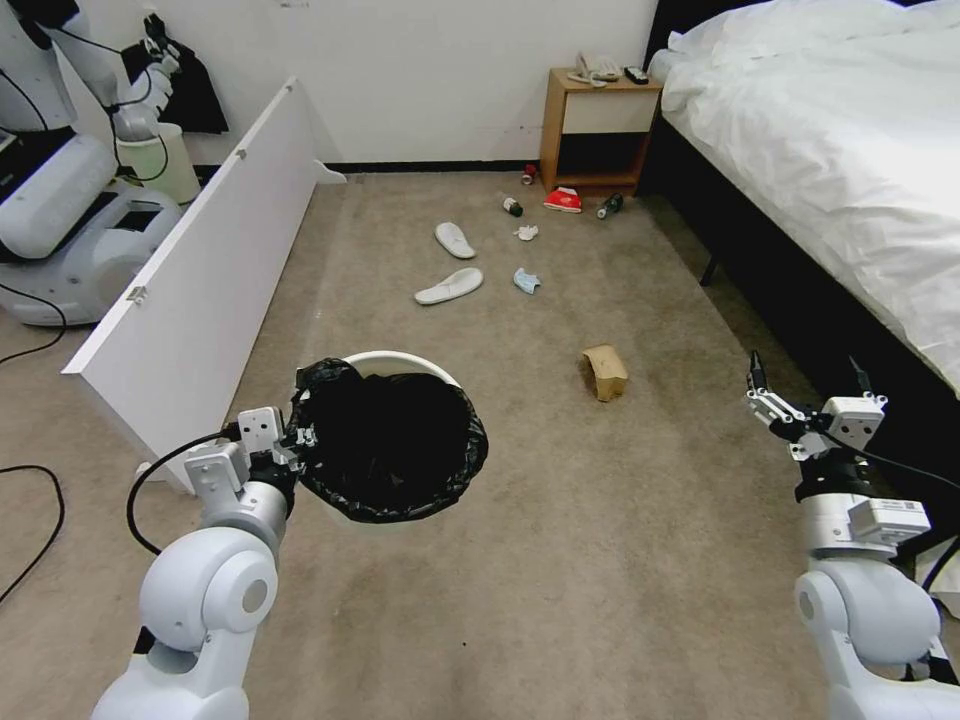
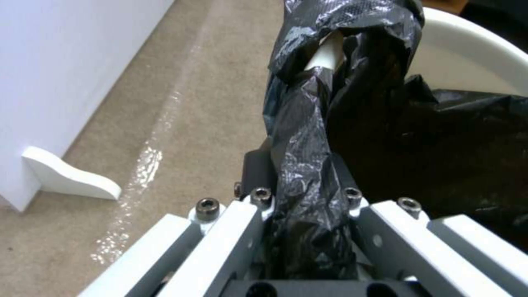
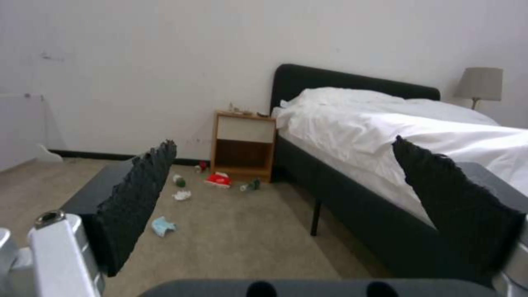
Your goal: Pick up the trash bin, then pick up the garbage from the floor and place it into the trash bin.
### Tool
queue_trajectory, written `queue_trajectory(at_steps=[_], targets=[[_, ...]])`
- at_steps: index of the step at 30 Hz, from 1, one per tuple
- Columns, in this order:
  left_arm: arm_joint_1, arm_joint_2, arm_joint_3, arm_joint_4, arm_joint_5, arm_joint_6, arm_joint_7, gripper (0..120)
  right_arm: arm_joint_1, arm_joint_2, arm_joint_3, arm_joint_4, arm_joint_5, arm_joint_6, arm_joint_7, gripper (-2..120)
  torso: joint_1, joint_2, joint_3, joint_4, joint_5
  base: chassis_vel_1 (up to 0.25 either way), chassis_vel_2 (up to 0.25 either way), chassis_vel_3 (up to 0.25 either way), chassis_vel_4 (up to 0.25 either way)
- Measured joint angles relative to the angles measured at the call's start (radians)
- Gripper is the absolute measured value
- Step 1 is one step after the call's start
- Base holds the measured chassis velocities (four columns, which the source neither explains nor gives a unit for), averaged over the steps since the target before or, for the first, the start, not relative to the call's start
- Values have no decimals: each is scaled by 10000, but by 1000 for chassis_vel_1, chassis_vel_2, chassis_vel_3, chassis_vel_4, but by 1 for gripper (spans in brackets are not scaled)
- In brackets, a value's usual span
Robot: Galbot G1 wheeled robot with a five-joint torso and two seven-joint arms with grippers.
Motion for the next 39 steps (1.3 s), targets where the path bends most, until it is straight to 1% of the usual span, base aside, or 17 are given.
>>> queue_trajectory(at_steps=[4, 16, 28, 39], targets=[[2, -11, 4, -56, -359, 64, -98, 5, -11, -4, 2, -19, -33, -50, -104, 100, 0, 0, 0, 0, 0, 0, 0, 0, 0], [66, -65, 37, -22, -417, 69, -114, 5, -25, 59, 2, -68, -112, -32, -197, 100, -1, 1, -3, -1, -1, -16, 13, 19, -17], [105, -124, 87, 24, -369, 62, -109, 5, 4, 150, -14, -88, -144, 13, -208, 100, 0, 0, 1, 0, 0, -148, 146, 145, -141], [120, -87, 94, -1, -350, 56, -105, 5, 20, 138, -15, -40, -162, 46, -208, 100, 1, 1, 0, -1, 0, -97, 106, 91, -100]])
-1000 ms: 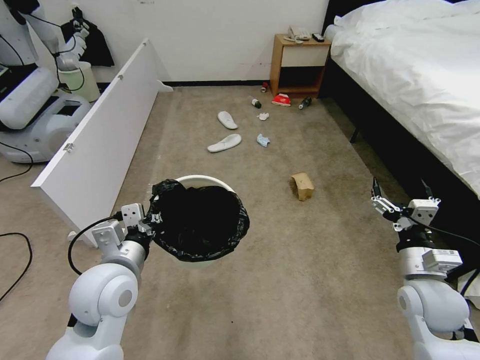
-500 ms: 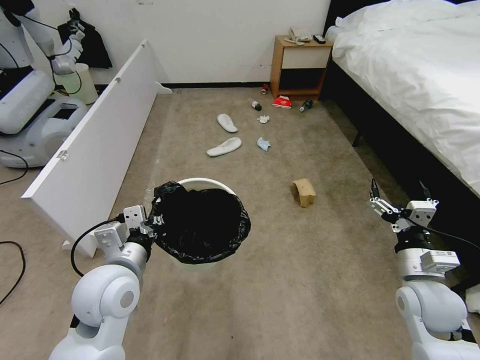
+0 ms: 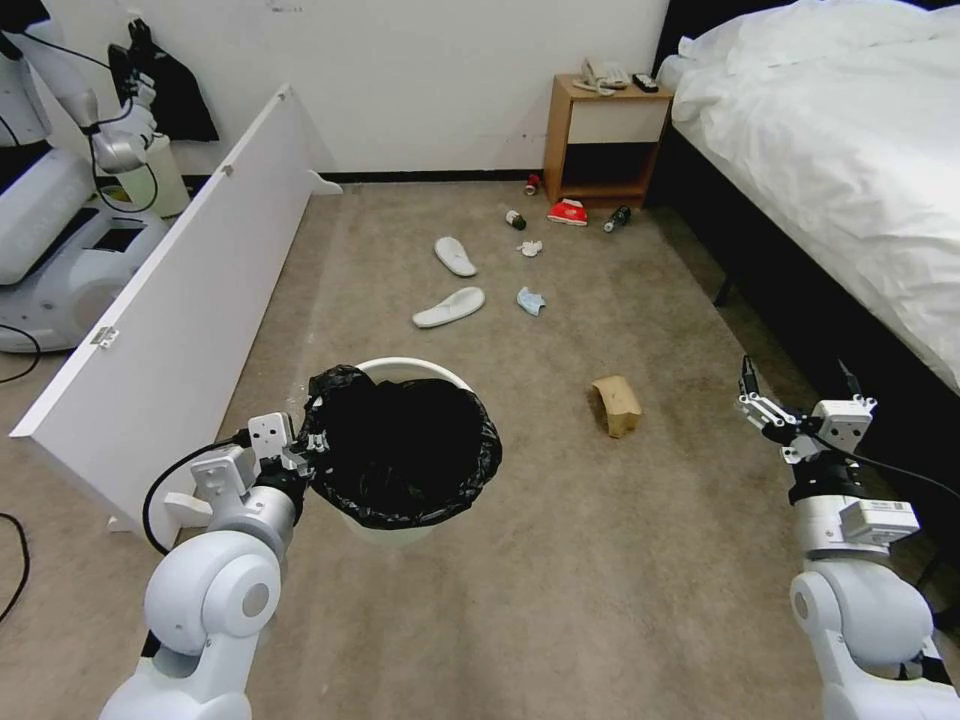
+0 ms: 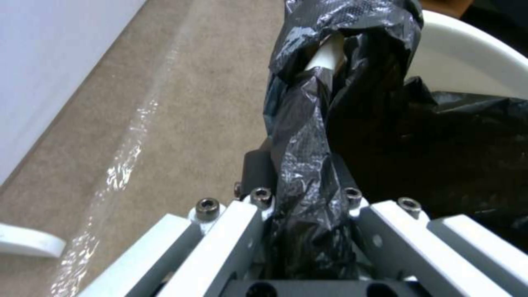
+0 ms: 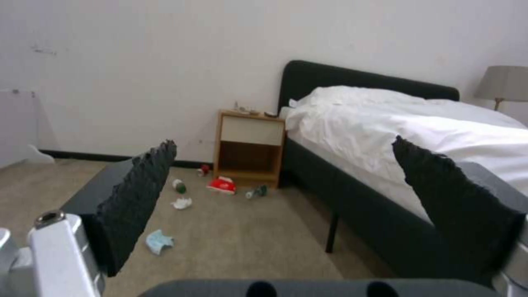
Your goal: Pick up the trash bin, then pick up the garbage from the floor and place it into the trash bin.
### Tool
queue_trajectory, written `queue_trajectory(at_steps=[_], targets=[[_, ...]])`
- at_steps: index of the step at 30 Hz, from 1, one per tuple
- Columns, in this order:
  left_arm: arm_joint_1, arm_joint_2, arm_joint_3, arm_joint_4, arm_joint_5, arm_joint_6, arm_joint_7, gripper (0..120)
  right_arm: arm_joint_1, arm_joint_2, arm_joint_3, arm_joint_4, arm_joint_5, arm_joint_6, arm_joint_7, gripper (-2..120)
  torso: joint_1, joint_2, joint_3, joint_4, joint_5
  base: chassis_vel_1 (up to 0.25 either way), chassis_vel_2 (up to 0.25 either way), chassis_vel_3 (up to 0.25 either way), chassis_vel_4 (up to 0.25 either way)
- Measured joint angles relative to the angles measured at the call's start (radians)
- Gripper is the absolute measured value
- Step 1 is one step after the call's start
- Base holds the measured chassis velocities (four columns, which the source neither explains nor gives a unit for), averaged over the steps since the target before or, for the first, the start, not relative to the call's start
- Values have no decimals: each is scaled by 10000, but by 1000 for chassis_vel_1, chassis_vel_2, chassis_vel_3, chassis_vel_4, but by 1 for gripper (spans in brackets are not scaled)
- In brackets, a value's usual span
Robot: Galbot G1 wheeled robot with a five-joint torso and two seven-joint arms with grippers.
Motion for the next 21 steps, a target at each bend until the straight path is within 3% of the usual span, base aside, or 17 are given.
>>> queue_trajectory(at_steps=[21], targets=[[17, -12, 4, -75, 6, -11, 8, 5, -23, 19, 22, 100, 12, 2, 4, 100, 0, 0, -1, 0, 0, -52, 46, 47, -51]])
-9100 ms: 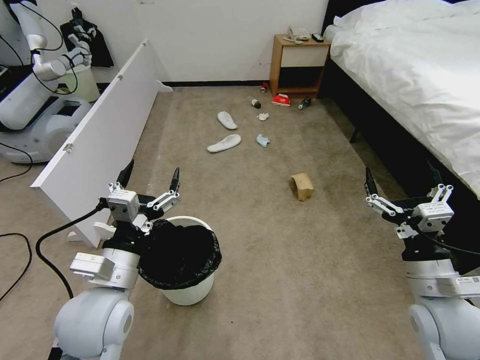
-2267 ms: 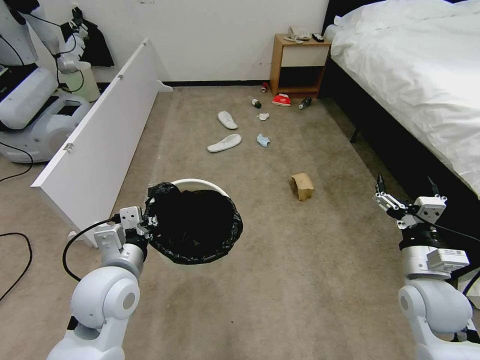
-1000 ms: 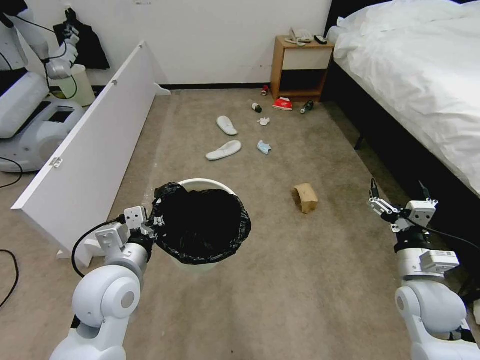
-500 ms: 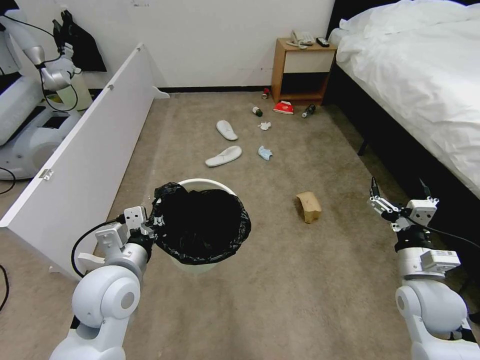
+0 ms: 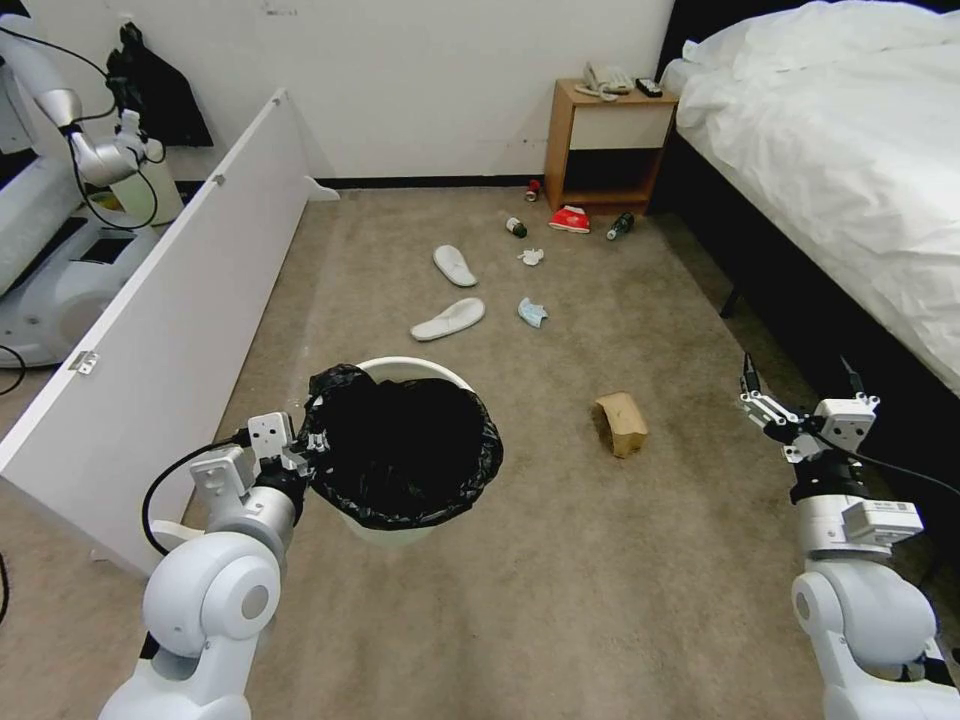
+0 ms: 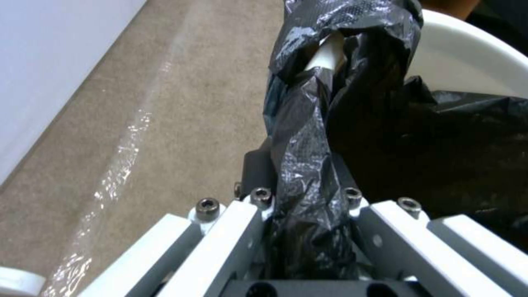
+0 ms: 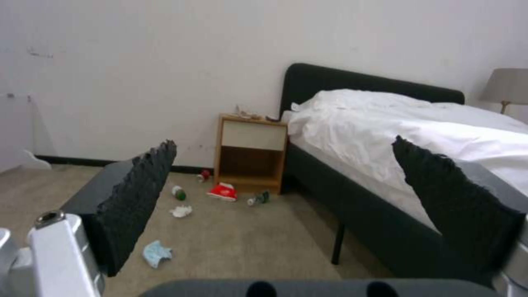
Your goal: Pick up the trash bin, then pick up the garbage from the floor and place it into the trash bin.
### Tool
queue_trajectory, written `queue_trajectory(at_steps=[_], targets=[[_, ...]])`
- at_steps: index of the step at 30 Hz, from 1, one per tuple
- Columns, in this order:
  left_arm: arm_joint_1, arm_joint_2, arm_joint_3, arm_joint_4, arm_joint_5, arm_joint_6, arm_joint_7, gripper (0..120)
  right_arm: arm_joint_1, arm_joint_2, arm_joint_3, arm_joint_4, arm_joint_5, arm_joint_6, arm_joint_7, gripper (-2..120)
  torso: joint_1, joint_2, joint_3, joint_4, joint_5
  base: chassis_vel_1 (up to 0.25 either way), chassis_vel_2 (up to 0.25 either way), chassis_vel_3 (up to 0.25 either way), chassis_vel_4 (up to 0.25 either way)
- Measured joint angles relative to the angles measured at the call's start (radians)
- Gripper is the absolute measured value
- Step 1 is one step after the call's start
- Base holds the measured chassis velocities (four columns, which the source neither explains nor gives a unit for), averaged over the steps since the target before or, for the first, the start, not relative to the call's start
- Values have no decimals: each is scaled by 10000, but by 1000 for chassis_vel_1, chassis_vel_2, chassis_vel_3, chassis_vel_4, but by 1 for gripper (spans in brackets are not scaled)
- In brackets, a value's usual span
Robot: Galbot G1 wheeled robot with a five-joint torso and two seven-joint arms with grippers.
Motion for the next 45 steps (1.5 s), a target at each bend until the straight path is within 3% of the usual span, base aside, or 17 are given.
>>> queue_trajectory(at_steps=[45], targets=[[-42, -44, 36, 37, 12, 0, 12, 5, 88, 39, -13, -24, 30, -11, -15, 100, -1, 0, 1, 0, 0, -86, 82, 85, -86]])
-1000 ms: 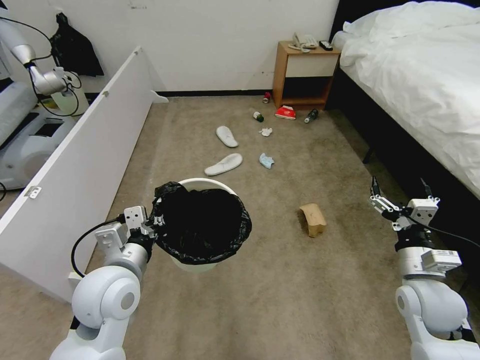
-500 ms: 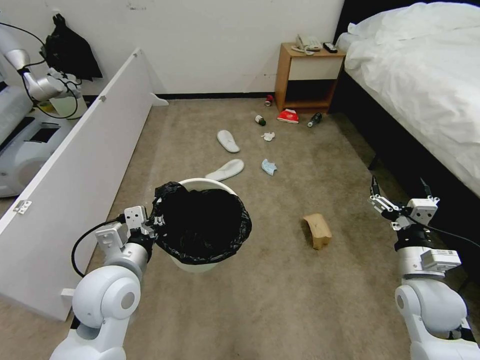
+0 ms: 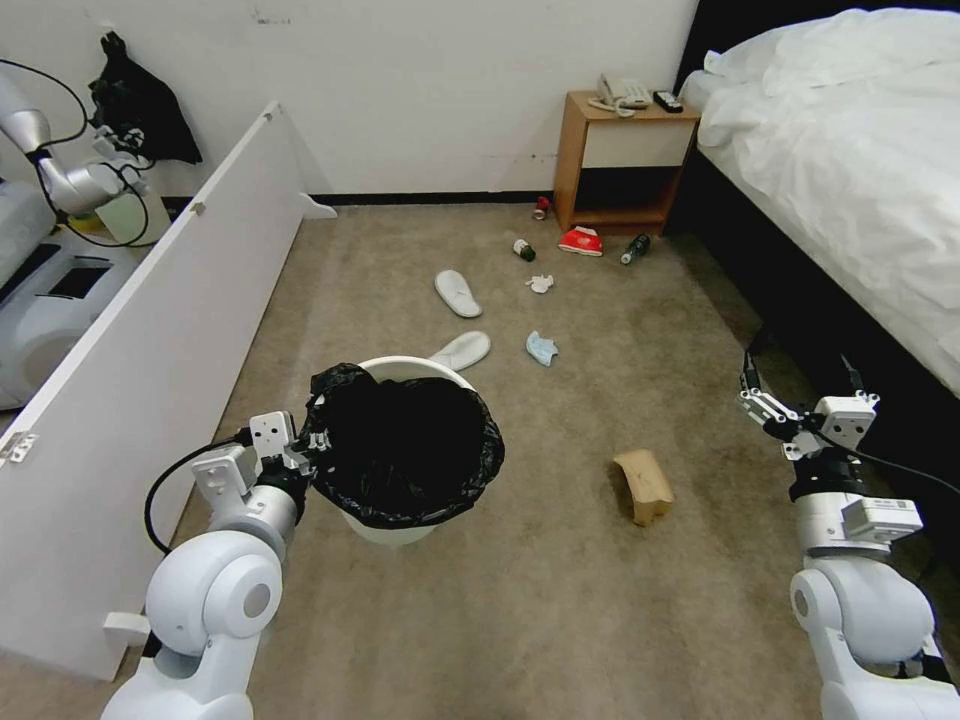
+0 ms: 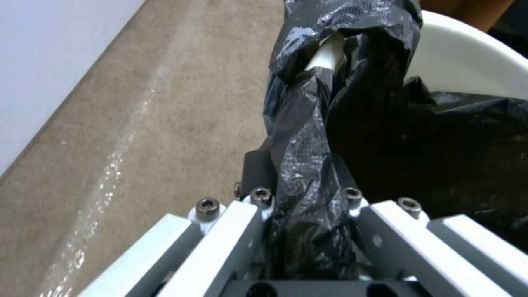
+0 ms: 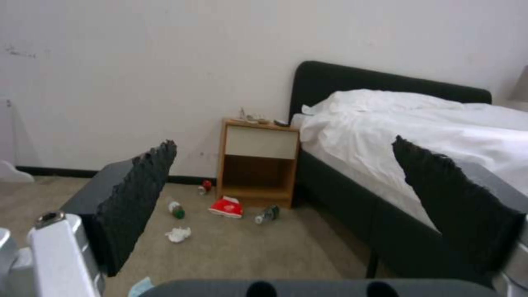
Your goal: Pick up the trash bin, then pick up the garbage from the floor and place it into the trash bin.
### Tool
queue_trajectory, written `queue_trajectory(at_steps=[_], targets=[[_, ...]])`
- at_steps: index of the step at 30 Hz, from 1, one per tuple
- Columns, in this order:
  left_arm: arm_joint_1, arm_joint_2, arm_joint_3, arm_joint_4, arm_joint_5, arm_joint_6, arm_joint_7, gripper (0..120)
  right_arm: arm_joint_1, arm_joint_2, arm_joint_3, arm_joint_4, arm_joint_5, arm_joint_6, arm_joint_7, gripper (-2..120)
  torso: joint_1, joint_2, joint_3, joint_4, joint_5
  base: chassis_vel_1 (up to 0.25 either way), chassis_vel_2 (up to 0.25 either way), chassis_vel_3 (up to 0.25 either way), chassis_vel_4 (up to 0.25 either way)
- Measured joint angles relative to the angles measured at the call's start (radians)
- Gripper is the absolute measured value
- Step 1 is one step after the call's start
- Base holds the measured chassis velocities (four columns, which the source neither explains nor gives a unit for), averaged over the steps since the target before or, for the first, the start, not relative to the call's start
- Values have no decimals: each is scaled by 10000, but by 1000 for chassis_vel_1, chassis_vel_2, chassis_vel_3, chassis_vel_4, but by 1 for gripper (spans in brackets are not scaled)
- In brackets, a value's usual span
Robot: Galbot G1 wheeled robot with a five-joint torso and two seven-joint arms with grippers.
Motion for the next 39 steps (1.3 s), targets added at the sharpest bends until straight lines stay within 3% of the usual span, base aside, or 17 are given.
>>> queue_trajectory(at_steps=[39], targets=[[72, 10, 22, -32, -5, -12, 4, 5, -8, 17, -26, 18, 43, 156, 30, 100, 0, 0, 0, 0, 0, -103, 101, 101, -99]])
